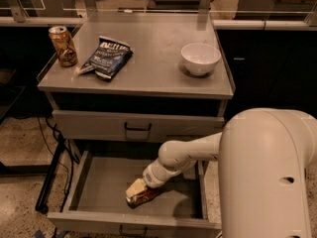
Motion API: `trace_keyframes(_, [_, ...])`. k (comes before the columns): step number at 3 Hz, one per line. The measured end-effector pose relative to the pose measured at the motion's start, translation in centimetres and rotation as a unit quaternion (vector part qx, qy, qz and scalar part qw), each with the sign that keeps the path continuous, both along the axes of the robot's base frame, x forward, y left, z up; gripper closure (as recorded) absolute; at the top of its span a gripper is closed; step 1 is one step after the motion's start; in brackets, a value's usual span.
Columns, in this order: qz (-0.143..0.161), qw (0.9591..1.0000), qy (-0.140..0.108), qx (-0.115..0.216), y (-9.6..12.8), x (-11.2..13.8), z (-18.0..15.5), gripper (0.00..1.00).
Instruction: Place coke can into middle drawer
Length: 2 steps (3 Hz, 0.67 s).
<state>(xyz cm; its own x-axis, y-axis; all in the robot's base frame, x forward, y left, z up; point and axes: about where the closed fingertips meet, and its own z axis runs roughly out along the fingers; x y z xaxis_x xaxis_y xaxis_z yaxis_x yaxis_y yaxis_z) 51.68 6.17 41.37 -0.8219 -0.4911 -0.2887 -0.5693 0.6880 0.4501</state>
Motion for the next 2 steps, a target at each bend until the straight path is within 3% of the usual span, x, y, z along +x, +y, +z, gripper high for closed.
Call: trace_keyframes(2, [-0.010, 0.9997, 0.013, -0.019, 0.6, -0.8, -2.5, 1.00])
